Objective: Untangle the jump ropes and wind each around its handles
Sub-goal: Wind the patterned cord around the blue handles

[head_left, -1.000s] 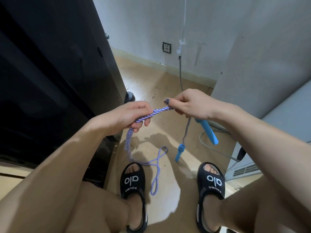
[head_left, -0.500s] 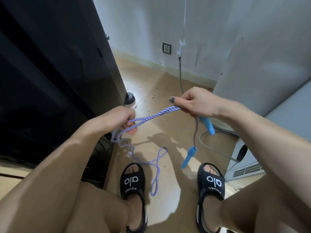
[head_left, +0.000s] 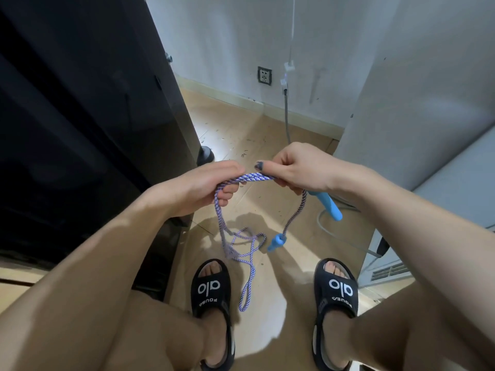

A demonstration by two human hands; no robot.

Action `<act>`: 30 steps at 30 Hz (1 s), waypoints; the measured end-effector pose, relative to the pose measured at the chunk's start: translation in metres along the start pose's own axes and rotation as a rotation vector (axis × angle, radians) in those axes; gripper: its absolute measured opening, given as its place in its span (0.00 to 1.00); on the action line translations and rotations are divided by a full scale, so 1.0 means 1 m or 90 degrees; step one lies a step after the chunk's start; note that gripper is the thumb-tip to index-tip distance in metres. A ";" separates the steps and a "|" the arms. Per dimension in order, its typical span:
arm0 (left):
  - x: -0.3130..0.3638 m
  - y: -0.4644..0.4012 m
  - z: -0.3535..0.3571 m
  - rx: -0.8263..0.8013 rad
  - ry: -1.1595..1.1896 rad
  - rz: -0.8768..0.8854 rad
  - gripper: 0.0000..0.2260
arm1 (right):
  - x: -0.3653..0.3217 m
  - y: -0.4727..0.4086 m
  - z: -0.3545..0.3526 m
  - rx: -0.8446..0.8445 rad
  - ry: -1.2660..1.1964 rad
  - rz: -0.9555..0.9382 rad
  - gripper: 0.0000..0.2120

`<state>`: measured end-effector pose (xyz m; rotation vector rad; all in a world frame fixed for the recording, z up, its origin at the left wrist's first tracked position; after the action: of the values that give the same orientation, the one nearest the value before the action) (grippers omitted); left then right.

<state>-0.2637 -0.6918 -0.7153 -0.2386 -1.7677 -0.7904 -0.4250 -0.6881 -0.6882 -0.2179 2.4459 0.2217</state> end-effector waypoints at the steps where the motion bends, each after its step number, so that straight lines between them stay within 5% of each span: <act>1: 0.002 0.002 -0.001 -0.004 -0.035 0.021 0.10 | 0.000 0.000 0.000 0.001 -0.003 0.000 0.28; 6: 0.014 0.008 0.005 -0.027 -0.140 0.109 0.09 | 0.001 0.000 -0.001 -0.009 -0.015 -0.001 0.28; 11: 0.002 0.006 -0.014 -0.025 -0.127 0.048 0.10 | 0.003 0.000 0.000 -0.034 0.027 -0.001 0.28; 18: -0.034 0.011 -0.058 0.069 -0.321 -0.059 0.17 | 0.018 0.004 -0.014 0.000 -0.017 0.041 0.26; 25: 0.009 -0.005 0.019 -0.041 -0.057 0.078 0.13 | -0.009 -0.005 0.006 -0.020 -0.099 -0.005 0.24; 30: 0.011 -0.004 0.019 -0.048 -0.047 0.070 0.14 | -0.007 -0.004 0.002 -0.011 -0.075 -0.006 0.25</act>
<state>-0.2846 -0.6854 -0.7093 -0.4163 -1.7797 -0.7777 -0.4172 -0.6910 -0.6859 -0.2186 2.3258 0.2451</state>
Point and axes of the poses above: each hand's wrist, its own y-axis away from the middle knuckle, its own z-axis out of the palm, x = y × z, the point moved 7 cm from there along -y, towards the middle knuckle, and after that the axes turned 5 degrees about x, right-handed, at the moved point
